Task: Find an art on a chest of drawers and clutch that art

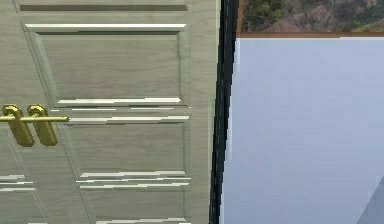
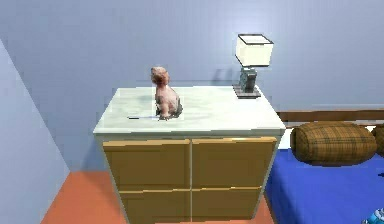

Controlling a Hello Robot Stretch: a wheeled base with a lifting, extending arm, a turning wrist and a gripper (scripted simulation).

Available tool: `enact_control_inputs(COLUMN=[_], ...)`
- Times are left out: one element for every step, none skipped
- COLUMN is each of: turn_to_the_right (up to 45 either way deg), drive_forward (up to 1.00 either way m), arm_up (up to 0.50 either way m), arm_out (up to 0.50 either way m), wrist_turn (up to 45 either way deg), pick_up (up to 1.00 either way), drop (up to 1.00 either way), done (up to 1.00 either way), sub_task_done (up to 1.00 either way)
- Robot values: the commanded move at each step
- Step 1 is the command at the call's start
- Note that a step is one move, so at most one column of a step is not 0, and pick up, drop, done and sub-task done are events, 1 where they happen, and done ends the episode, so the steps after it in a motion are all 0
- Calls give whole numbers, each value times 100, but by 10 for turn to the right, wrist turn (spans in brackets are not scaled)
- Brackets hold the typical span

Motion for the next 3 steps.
enact_control_inputs(turn_to_the_right=[0,0,0], drive_forward=[0,0,0], arm_up=[50,38,0], arm_out=[0,0,50], wrist_turn=[0,0,0], pick_up=[0,0,0], drop=[0,0,0], done=[0,0,0], sub_task_done=[0,0,0])
